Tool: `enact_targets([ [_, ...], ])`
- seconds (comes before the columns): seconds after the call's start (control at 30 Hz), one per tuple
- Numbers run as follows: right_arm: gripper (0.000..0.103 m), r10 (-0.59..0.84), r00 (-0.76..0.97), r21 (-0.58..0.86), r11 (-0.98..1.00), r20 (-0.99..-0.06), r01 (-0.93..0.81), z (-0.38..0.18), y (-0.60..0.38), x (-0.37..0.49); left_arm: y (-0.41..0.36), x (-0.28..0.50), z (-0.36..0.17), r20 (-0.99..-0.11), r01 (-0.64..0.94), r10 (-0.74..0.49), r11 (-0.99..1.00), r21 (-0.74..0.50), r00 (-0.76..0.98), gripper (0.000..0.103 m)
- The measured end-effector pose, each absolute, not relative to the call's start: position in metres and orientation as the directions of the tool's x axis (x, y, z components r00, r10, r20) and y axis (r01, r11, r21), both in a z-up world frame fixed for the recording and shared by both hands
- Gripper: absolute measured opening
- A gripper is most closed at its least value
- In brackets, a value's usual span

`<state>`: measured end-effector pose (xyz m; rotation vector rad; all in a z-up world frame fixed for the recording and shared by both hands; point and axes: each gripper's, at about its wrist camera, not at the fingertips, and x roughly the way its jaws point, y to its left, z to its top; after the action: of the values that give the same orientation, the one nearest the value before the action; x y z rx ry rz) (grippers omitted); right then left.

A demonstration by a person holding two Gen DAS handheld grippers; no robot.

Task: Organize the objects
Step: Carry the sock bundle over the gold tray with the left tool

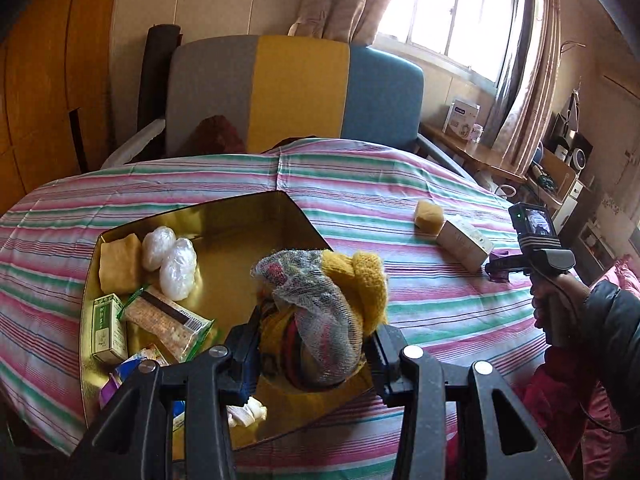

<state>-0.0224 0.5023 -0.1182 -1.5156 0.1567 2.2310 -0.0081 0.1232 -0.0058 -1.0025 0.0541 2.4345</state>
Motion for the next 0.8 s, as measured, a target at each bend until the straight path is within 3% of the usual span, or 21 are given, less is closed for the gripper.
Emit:
enact_targets([
  [0.5, 0.030, 0.306, -0.305, -0.170, -0.900, -0.902, -0.402, -0.118, 0.501, -0.023, 0.109, -0.021, -0.022, -0.711, -0.426, 0.419, -0.886, -0.184, -0.565, 0.044],
  [0.67, 0.030, 0.320, -0.304, -0.187, -0.900, -0.897, -0.394, -0.119, 0.500, -0.023, 0.081, -0.040, -0.026, -0.720, -0.375, 0.459, -0.881, -0.290, -0.521, 0.044],
  [0.8, 0.029, 0.323, -0.302, -0.193, -0.900, -0.897, -0.391, -0.119, 0.497, -0.024, 0.038, -0.073, -0.024, -0.708, -0.243, 0.485, -0.874, -0.422, -0.513, 0.044],
])
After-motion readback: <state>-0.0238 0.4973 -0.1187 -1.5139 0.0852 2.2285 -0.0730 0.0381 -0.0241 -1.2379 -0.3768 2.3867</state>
